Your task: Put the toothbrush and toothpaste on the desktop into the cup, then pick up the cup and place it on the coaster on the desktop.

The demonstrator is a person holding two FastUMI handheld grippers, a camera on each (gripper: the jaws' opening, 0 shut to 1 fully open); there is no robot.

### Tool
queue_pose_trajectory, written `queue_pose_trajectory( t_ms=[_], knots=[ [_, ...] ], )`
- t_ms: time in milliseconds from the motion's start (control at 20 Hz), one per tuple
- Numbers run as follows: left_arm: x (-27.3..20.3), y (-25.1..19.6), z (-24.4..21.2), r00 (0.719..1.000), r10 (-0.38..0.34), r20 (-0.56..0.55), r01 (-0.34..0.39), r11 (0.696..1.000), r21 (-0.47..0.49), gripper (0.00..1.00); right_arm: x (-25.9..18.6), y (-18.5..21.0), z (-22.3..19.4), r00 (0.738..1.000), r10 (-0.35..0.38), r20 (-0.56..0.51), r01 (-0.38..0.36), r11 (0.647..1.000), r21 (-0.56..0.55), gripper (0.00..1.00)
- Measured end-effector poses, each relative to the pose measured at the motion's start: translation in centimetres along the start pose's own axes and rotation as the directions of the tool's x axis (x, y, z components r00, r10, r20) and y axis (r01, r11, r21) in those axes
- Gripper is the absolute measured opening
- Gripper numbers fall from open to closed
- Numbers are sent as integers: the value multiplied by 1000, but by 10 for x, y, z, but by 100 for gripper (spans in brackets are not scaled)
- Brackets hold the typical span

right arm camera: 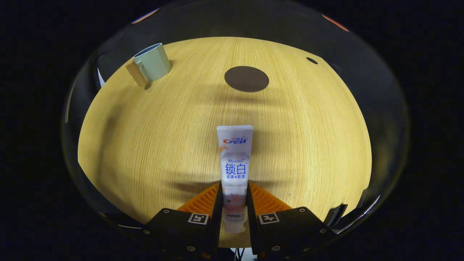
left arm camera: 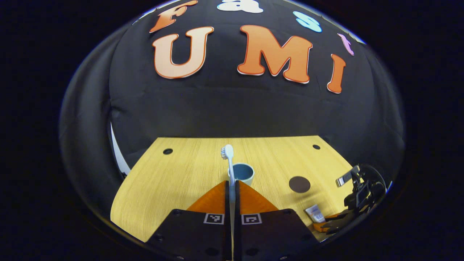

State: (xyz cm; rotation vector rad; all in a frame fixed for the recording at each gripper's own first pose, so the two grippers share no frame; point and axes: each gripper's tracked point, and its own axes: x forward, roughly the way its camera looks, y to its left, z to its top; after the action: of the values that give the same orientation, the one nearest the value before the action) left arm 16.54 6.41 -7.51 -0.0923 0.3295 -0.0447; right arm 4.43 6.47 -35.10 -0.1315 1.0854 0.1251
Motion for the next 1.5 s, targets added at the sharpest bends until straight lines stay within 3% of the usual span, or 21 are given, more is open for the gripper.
queue_pose_trajectory(
  t_ms=[200, 400, 450, 600, 850, 1050, 1250, 1500],
  knots=[
    [20, -6, 38, 994, -4, 107, 5, 1000, -8, 3, -6, 3, 5, 999, 23, 25, -24, 999, 26, 31],
    [44, -11, 65, 984, -21, 176, 22, 1000, -5, 2, -28, 7, 21, 992, 59, 107, -67, 995, 73, 34],
    [50, -13, 62, 983, -32, 180, 33, 999, 2, 2, -36, 6, 24, 989, 66, 131, -77, 993, 85, 29],
    [72, -21, 62, 978, -53, 201, 56, 998, -9, 3, -61, 10, 40, 974, 92, 208, -119, 986, 118, 31],
    [119, -27, 51, 947, -93, 307, 101, 995, -9, 3, -90, 12, 55, 945, 101, 311, -154, 977, 149, 34],
    [152, -28, 23, 950, -88, 300, 85, 996, 24, 3, -91, 9, 58, 944, 113, 310, -174, 969, 177, 32],
    [180, -30, 0, 964, -91, 250, 87, 996, 28, 2, -94, 11, 58, 953, 94, 288, -148, 974, 171, 32],
    [192, -33, -8, 969, -83, 231, 75, 996, 46, 4, -98, 10, 60, 960, 98, 262, -149, 972, 183, 31]
  ],
)
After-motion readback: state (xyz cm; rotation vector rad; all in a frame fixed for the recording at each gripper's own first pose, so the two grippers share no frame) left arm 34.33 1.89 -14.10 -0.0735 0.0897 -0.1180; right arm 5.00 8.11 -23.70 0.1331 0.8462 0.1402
